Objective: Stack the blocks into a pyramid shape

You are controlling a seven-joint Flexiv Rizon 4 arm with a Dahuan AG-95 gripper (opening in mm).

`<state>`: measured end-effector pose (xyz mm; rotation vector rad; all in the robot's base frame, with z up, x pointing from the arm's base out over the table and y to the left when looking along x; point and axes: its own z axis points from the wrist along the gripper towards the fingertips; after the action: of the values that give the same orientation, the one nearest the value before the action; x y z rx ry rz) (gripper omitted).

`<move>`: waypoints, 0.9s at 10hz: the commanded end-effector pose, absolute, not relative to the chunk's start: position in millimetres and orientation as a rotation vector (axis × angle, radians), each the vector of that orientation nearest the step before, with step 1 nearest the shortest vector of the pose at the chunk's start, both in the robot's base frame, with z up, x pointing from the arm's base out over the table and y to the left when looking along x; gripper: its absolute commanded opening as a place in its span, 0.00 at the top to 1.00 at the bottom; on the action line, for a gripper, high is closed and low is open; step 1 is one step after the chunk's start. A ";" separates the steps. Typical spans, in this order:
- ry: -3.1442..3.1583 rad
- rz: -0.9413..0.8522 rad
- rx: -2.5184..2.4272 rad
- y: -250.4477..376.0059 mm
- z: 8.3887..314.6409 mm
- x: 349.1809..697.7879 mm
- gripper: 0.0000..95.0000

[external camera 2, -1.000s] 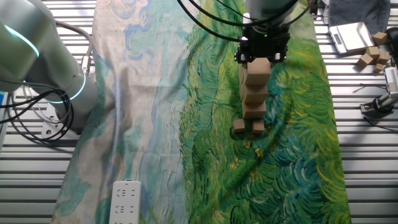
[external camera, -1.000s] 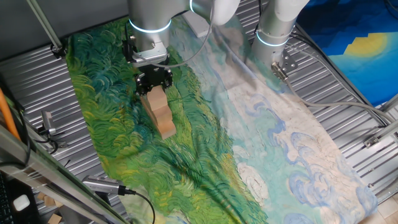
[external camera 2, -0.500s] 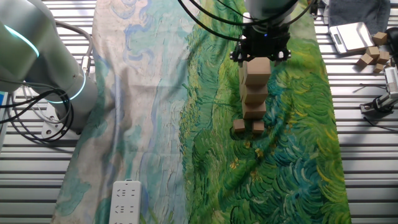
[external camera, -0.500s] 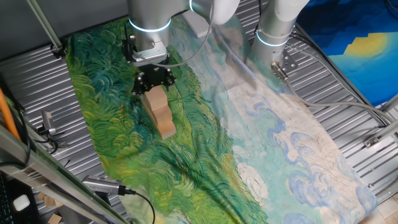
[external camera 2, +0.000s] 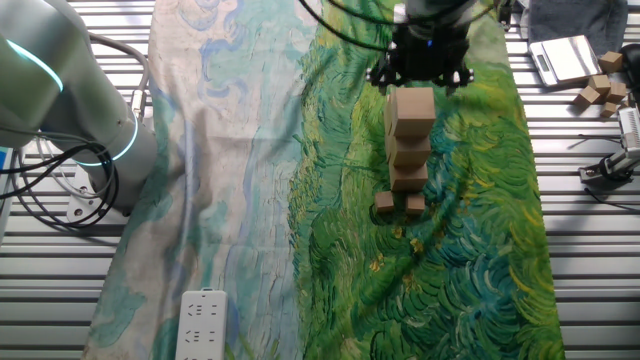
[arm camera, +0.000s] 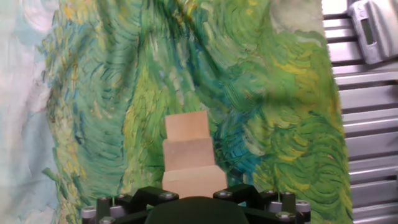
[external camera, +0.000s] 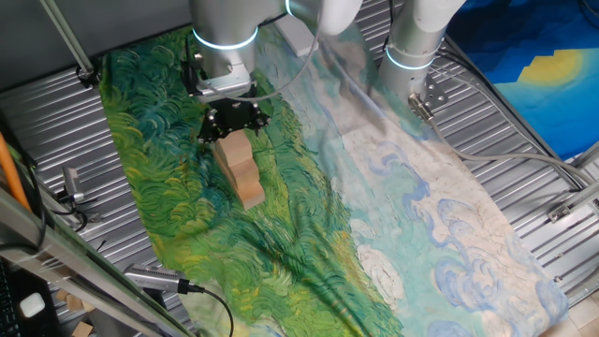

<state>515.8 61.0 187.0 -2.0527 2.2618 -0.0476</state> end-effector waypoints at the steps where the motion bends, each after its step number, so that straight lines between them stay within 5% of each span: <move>1: 2.287 -0.016 -2.045 65.5 199.7 525.2 0.00; 6: 2.327 -0.031 -2.048 78.8 212.8 558.1 0.00; 7: 2.353 -0.047 -2.022 83.5 209.3 567.2 0.20; 9: 2.421 -0.082 -1.949 91.6 203.0 580.6 1.00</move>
<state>579.7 91.6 204.1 -1.9897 2.3896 -0.0686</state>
